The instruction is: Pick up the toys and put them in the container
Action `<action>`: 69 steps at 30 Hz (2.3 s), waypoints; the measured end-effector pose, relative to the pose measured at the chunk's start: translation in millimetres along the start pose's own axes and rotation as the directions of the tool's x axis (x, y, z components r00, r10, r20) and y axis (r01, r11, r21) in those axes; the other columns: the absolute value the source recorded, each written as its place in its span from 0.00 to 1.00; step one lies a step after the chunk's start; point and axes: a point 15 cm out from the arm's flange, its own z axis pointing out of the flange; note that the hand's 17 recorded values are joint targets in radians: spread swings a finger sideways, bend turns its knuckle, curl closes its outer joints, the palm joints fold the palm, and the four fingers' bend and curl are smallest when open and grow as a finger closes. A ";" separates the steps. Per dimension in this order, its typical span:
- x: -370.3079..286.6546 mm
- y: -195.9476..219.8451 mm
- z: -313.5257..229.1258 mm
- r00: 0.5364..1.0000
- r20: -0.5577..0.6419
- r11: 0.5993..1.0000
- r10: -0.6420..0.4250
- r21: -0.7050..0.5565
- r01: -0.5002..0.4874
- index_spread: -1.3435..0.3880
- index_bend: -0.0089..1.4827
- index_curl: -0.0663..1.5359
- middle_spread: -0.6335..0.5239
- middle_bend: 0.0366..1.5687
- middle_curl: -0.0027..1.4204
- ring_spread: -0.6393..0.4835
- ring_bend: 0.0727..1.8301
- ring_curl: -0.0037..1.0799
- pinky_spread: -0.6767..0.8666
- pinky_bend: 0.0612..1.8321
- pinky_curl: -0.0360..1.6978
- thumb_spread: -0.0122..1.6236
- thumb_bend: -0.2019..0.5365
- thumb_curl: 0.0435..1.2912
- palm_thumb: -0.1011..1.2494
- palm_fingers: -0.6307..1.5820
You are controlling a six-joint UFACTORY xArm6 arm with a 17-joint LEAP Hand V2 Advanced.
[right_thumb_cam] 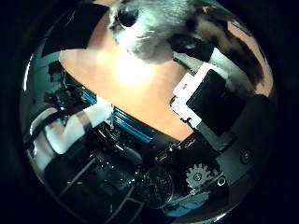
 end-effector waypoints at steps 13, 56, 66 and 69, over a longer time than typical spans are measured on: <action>-20.4 -3.5 -232.4 0.990 -0.135 0.964 0.037 0.266 0.001 0.47 0.22 0.53 0.15 0.36 0.58 0.23 0.52 0.54 0.10 0.59 0.26 0.79 0.26 0.25 0.93 0.74; -371.3 -322.8 -411.3 0.941 -0.209 0.682 -0.266 0.650 0.336 0.44 0.12 0.50 0.15 0.29 0.61 0.24 0.40 0.53 0.32 0.44 0.22 0.70 0.21 0.22 0.66 0.47; -359.8 -321.1 -408.6 0.936 -0.224 0.685 -0.273 0.637 0.352 0.47 0.12 0.30 0.44 0.10 0.36 0.61 0.23 0.35 0.73 0.40 0.15 0.62 0.23 0.19 0.45 0.36; -348.6 -311.3 -415.0 0.938 -0.229 0.681 -0.258 0.646 0.345 0.47 0.12 0.28 0.45 0.11 0.33 0.62 0.22 0.32 0.74 0.38 0.14 0.62 0.24 0.19 0.45 0.37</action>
